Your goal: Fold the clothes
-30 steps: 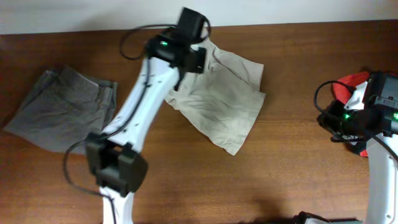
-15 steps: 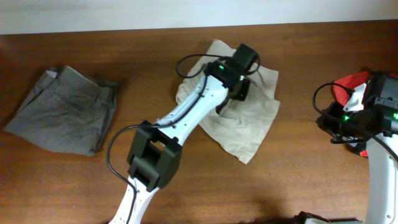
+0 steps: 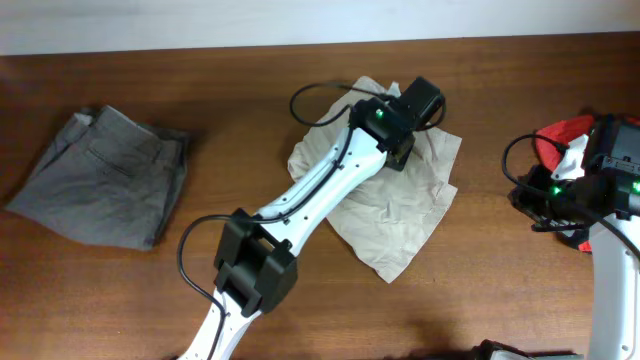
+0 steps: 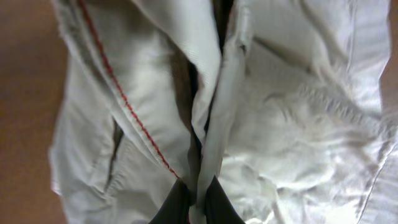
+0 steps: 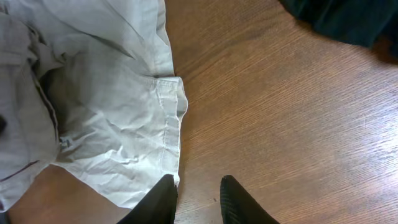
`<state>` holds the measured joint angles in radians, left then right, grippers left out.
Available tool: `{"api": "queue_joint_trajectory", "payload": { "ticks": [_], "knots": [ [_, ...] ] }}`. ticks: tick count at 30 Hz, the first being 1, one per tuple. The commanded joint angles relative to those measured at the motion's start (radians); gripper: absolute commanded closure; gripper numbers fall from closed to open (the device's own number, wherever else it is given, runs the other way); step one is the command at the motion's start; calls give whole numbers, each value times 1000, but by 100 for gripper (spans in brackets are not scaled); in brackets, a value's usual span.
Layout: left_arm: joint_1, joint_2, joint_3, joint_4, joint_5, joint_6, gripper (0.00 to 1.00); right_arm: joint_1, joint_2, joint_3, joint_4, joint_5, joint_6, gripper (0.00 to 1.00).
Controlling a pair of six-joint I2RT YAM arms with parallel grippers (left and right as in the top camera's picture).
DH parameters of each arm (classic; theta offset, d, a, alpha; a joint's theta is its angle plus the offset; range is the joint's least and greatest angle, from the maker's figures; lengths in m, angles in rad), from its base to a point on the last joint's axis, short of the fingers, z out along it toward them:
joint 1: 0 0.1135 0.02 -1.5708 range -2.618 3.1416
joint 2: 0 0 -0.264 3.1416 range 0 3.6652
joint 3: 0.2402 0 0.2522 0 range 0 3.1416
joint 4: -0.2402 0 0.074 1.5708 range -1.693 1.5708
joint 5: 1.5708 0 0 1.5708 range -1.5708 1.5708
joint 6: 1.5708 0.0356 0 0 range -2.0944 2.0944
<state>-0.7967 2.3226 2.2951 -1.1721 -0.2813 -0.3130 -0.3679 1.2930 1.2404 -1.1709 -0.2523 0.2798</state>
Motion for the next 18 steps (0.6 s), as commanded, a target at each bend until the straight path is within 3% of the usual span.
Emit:
{"api": "queue_joint_trajectory", "payload": {
  "ticks": [1,7,9,12,15,18],
  "knots": [
    [-22,5,20,-18,-36,18,100,-6,-19,21,0,-5,-11,71],
    [-27,91,8,-24,-2,19,99,-6,-19,21,0,-5,-11,71],
    [-28,122,8,-26,8,19,86,-6,-19,21,0,-5,-11,71],
    [-28,131,9,-30,4,21,48,-6,-19,21,0,-5,-12,71],
    [-25,110,51,-60,4,46,38,-6,-19,21,0,0,-14,71],
    [-13,82,155,-134,3,57,36,-6,-19,21,0,2,-14,71]
  ]
}}
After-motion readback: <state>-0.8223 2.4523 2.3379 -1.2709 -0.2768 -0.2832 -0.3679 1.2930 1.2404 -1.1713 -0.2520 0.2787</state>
